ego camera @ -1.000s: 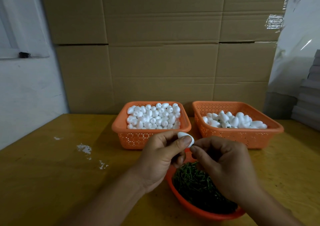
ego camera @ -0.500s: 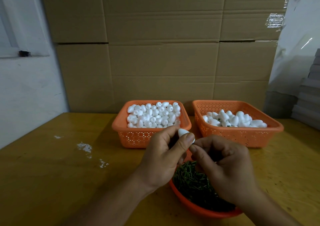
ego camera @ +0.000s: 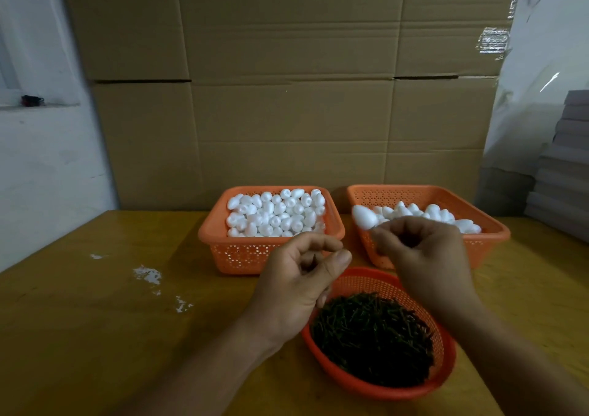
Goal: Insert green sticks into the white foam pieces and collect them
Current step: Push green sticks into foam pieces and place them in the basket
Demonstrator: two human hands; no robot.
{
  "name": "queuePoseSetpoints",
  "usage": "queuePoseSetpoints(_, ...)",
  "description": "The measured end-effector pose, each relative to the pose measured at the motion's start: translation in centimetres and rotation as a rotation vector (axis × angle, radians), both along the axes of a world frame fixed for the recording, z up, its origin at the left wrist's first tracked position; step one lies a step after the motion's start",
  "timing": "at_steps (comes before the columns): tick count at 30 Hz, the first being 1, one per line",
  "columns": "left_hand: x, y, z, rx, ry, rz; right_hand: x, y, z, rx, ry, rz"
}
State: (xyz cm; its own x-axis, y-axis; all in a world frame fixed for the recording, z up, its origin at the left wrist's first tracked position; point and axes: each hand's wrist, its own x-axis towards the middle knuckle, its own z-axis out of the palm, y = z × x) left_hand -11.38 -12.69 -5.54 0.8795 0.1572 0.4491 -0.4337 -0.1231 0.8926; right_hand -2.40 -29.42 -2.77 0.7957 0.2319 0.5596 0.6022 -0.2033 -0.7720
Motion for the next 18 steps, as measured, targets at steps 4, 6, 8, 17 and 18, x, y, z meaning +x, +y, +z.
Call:
queuePoseSetpoints(4,0.1,-0.3,-0.6,0.042,0.000,0.018,6.7,-1.6,0.6,-0.215,0.003,-0.366)
queuePoseSetpoints(6,0.0,-0.4,-0.8,0.039,0.017,-0.004,9.3,-2.4,0.1,-0.353,0.010,-0.494)
queuePoseSetpoints(8,-0.1,-0.5,-0.8,0.041,0.028,-0.027,11.2,-3.0,-0.5,-0.451,0.021,-0.569)
queuePoseSetpoints(17,-0.3,-0.5,-0.5,0.083,0.025,-0.031,13.8,-2.4,0.3,-0.747,0.162,-0.659)
queuePoseSetpoints(18,-0.3,-0.6,-0.4,0.096,0.023,-0.029,13.8,-2.3,0.4,-0.758,0.170,-0.651)
